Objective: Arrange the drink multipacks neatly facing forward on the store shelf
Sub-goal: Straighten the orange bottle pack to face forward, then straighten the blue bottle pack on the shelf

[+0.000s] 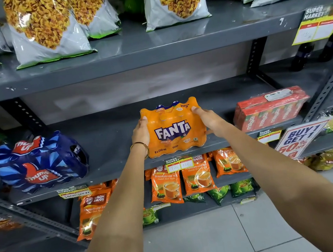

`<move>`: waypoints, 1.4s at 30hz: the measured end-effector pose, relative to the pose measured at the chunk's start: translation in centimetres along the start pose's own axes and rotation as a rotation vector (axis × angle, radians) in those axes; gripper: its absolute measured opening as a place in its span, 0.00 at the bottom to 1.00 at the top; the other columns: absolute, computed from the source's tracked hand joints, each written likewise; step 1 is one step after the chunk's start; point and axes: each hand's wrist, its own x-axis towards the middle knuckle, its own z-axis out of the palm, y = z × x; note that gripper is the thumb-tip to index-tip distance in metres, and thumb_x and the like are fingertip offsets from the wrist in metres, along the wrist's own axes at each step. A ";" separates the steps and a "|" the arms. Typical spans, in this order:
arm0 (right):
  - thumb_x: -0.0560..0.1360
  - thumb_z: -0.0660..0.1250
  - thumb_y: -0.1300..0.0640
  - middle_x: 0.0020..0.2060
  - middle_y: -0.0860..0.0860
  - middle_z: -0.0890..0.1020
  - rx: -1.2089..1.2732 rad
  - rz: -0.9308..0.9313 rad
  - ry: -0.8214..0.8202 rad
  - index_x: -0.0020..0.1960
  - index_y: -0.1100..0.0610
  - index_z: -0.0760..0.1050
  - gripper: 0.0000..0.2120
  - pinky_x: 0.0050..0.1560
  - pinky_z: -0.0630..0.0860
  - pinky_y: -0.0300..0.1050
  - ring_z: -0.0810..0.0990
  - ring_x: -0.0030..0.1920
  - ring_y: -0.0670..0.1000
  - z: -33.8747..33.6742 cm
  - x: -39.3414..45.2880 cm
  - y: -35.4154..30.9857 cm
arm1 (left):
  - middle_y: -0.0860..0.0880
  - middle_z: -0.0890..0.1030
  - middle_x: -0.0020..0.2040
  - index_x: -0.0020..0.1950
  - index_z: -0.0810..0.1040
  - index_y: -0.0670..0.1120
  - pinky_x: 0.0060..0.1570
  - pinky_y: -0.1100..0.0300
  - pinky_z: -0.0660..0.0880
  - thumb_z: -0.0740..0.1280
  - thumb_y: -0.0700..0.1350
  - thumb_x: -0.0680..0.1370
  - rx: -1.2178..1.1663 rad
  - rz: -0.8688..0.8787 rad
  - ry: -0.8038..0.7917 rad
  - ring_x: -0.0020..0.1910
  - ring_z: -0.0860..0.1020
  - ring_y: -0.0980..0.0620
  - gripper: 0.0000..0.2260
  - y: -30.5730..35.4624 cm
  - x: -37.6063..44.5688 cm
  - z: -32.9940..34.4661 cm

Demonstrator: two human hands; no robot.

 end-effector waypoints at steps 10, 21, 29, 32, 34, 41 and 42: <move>0.77 0.54 0.36 0.74 0.55 0.66 0.038 0.033 0.021 0.76 0.52 0.57 0.32 0.72 0.63 0.63 0.67 0.72 0.61 0.5 0.4 0.0 | 0.42 0.73 0.69 0.72 0.64 0.49 0.66 0.38 0.69 0.48 0.65 0.78 0.037 0.024 -0.035 0.65 0.73 0.39 0.29 -0.3 0.0 -0.4; 0.80 0.58 0.50 0.76 0.58 0.61 -0.325 -0.658 0.444 0.76 0.62 0.57 0.29 0.77 0.49 0.50 0.53 0.78 0.56 11.1 -3.6 -4.1 | 0.45 0.57 0.78 0.77 0.57 0.46 0.76 0.47 0.52 0.52 0.57 0.81 0.216 0.464 0.243 0.78 0.51 0.46 0.27 1.2 0.9 -13.4; 0.80 0.58 0.47 0.77 0.57 0.60 -0.091 -0.448 0.055 0.77 0.61 0.53 0.31 0.74 0.56 0.46 0.58 0.77 0.55 31.0 -8.6 -7.2 | 0.40 0.59 0.77 0.76 0.58 0.40 0.76 0.48 0.49 0.53 0.53 0.82 0.419 0.511 0.495 0.78 0.52 0.42 0.26 -3.9 5.5 -33.3; 0.80 0.57 0.44 0.77 0.54 0.60 -0.089 -0.297 -0.033 0.78 0.57 0.53 0.32 0.72 0.61 0.47 0.62 0.75 0.55 35.9 -9.8 -7.7 | 0.42 0.56 0.78 0.77 0.54 0.43 0.75 0.49 0.53 0.52 0.56 0.81 0.330 0.322 0.432 0.77 0.54 0.43 0.28 -6.0 6.4 -38.0; 0.78 0.57 0.42 0.76 0.54 0.61 -0.041 -0.216 -0.032 0.78 0.54 0.53 0.33 0.73 0.64 0.50 0.65 0.74 0.56 38.2 -9.9 -8.2 | 0.42 0.59 0.77 0.77 0.55 0.43 0.73 0.49 0.58 0.52 0.58 0.80 0.254 0.180 0.324 0.76 0.59 0.42 0.29 -6.8 7.3 -39.9; 0.79 0.56 0.42 0.74 0.57 0.66 -0.102 -0.170 0.033 0.77 0.54 0.55 0.31 0.70 0.69 0.53 0.69 0.71 0.59 40.7 -10.0 -8.5 | 0.42 0.65 0.75 0.76 0.58 0.48 0.68 0.44 0.67 0.53 0.58 0.80 0.208 0.097 0.109 0.70 0.68 0.39 0.27 -7.8 7.3 -40.9; 0.79 0.57 0.42 0.73 0.57 0.67 -0.103 -0.174 0.040 0.77 0.54 0.57 0.31 0.69 0.69 0.53 0.70 0.70 0.59 40.7 -10.0 -8.4 | 0.42 0.65 0.75 0.76 0.58 0.48 0.68 0.44 0.67 0.54 0.57 0.80 0.200 0.106 0.114 0.70 0.68 0.39 0.26 -7.9 7.4 -40.9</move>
